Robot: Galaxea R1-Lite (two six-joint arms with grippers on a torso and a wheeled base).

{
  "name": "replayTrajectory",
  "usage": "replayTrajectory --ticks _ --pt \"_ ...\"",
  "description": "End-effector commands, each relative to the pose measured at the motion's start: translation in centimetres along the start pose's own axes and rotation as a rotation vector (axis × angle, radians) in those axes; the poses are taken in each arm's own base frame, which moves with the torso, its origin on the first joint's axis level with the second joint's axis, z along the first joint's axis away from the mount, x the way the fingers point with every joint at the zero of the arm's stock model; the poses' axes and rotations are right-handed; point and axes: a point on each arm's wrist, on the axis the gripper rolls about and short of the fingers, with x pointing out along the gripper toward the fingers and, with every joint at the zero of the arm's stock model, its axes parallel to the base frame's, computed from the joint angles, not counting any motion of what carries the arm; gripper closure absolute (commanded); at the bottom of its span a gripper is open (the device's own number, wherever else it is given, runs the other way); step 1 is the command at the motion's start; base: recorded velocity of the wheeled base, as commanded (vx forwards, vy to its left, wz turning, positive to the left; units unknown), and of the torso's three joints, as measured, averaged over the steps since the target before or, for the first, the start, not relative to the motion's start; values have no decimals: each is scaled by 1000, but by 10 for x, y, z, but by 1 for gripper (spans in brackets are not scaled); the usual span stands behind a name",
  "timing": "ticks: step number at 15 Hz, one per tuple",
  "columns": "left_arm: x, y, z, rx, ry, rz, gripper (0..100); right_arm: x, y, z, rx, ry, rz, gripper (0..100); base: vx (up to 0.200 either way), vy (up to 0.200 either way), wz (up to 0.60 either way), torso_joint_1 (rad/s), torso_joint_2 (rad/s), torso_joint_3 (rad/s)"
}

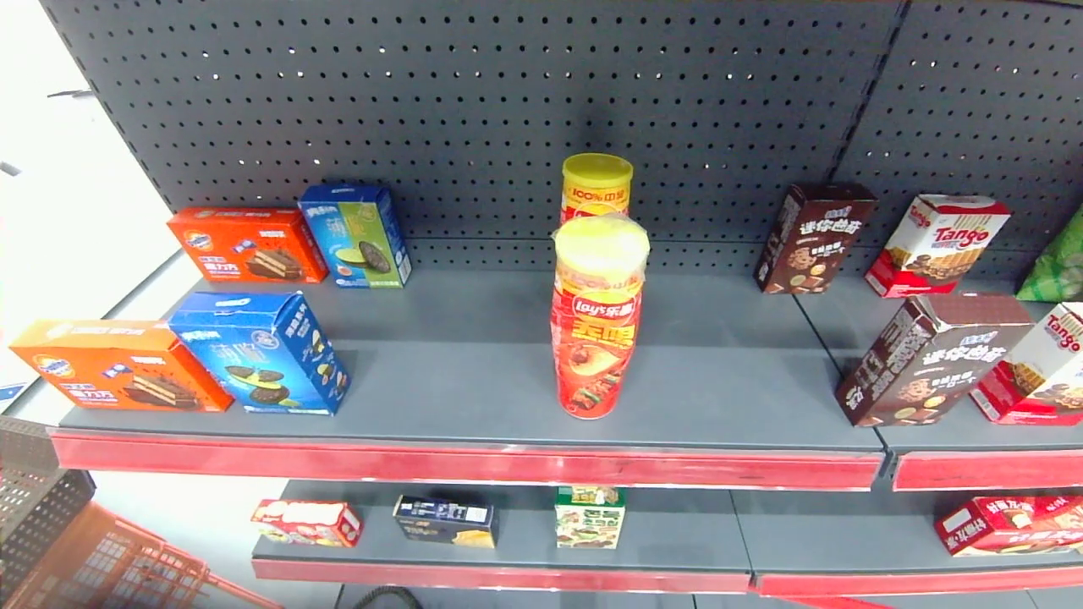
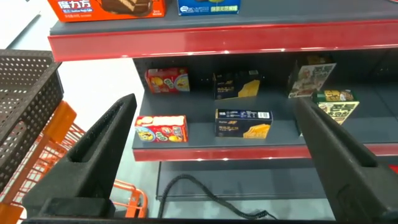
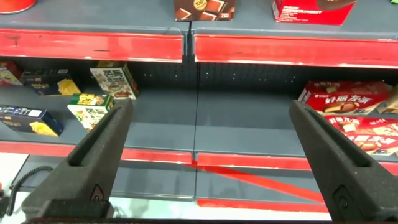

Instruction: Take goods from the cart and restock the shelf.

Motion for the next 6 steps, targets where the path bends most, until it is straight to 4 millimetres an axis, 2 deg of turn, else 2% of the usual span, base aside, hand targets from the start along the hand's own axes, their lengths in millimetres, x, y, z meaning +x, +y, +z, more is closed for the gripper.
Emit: replayTrajectory --ticks 1,6 --pt "0 0 0 0 1 0 0 0 0 0 -1 1 0 0 0 0 0 0 0 0" --pt "0 0 0 2 0 3 0 0 0 0 -2 1 2 0 0 0 0 0 0 0"
